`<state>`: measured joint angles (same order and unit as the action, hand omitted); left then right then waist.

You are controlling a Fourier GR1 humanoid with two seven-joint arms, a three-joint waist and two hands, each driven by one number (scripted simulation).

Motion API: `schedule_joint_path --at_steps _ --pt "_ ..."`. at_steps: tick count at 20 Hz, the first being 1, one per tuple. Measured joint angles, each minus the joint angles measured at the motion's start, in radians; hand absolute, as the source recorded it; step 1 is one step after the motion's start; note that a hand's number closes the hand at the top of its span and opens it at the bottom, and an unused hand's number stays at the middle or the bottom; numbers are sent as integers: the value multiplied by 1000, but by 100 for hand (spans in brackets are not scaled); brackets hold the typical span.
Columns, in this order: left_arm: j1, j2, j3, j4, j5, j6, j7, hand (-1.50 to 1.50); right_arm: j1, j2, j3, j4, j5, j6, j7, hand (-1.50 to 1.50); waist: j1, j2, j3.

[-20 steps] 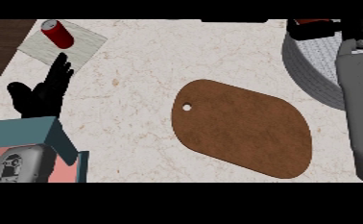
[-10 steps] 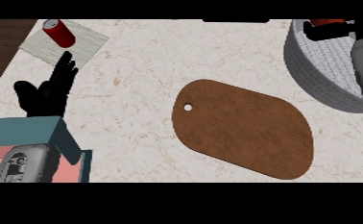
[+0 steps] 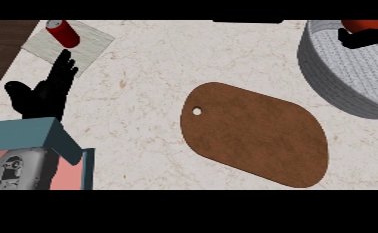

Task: Pick the bell pepper from the cutting board and place it in the basket

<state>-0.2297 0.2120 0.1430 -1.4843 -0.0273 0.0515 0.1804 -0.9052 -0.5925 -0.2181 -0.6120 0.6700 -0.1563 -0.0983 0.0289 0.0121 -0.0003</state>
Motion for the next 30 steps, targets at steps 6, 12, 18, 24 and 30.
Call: schedule_joint_path --at_steps 6,12,18,24,30 --pt "1 -8 -9 -5 -4 -1 -5 0 -24 -58 106 50 173 -136 -88 150 8 1 2" --pt "21 -10 -7 -14 -3 -5 -13 0 -93 -47 114 193 241 -238 -127 150 7 -1 2" --pt "0 -28 -20 5 -15 5 -12 0 -180 -60 140 328 308 -194 -77 150 12 3 1" --pt "3 -30 -21 10 -15 1 -22 0 -204 -72 160 418 346 -121 -75 150 17 5 2" --pt "-4 -27 -22 6 -16 -3 -15 0 -187 -85 145 458 347 -152 -106 150 21 8 3"
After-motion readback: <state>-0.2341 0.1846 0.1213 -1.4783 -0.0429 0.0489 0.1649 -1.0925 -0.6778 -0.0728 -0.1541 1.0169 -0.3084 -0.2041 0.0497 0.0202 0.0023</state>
